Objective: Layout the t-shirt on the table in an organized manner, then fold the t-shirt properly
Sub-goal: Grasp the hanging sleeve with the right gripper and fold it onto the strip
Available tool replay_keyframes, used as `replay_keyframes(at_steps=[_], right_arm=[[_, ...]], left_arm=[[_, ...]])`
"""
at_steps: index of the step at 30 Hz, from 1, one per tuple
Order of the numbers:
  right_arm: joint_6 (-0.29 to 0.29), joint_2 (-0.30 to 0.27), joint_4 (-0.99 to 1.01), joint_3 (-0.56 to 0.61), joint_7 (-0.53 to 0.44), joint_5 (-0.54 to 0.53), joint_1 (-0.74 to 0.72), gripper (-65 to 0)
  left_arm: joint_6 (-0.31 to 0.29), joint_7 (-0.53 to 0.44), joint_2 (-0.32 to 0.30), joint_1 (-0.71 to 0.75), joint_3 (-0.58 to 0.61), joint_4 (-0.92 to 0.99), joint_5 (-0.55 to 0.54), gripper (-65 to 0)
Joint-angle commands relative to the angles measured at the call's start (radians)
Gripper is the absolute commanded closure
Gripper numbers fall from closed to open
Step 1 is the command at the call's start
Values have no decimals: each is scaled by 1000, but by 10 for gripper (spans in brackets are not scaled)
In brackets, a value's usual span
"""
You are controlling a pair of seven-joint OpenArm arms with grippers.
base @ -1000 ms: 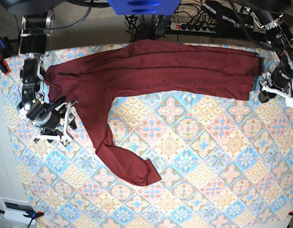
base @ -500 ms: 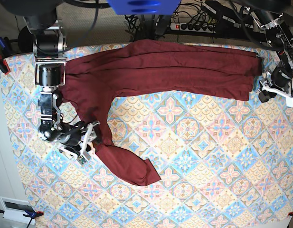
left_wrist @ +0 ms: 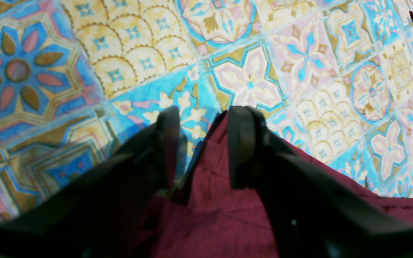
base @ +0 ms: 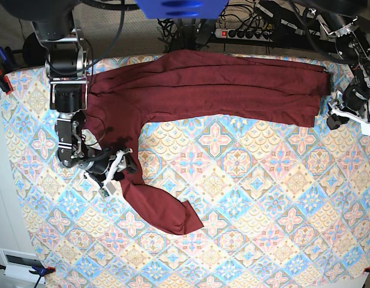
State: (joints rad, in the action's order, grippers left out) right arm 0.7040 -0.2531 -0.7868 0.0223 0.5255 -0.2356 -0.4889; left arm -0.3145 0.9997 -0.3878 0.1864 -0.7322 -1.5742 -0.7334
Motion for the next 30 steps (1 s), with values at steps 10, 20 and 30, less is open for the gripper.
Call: replay_keyframes(at_steps=[10,20,30], right_arm=[[-6,-15,-35,-9,-11,3,-26,-317],[-6,-15,-69,-80,-3,6,-26,-317],[-6,-15,-39,-84,-5,8,-26,-317]], left_arm=[[-5,-17,-23,-8,-8,-15,-13,-225],[-5,-17,-23,-3,-8,-15,-13,-225],[-5,-17,-21,-6,-8,-15,-13,-225]])
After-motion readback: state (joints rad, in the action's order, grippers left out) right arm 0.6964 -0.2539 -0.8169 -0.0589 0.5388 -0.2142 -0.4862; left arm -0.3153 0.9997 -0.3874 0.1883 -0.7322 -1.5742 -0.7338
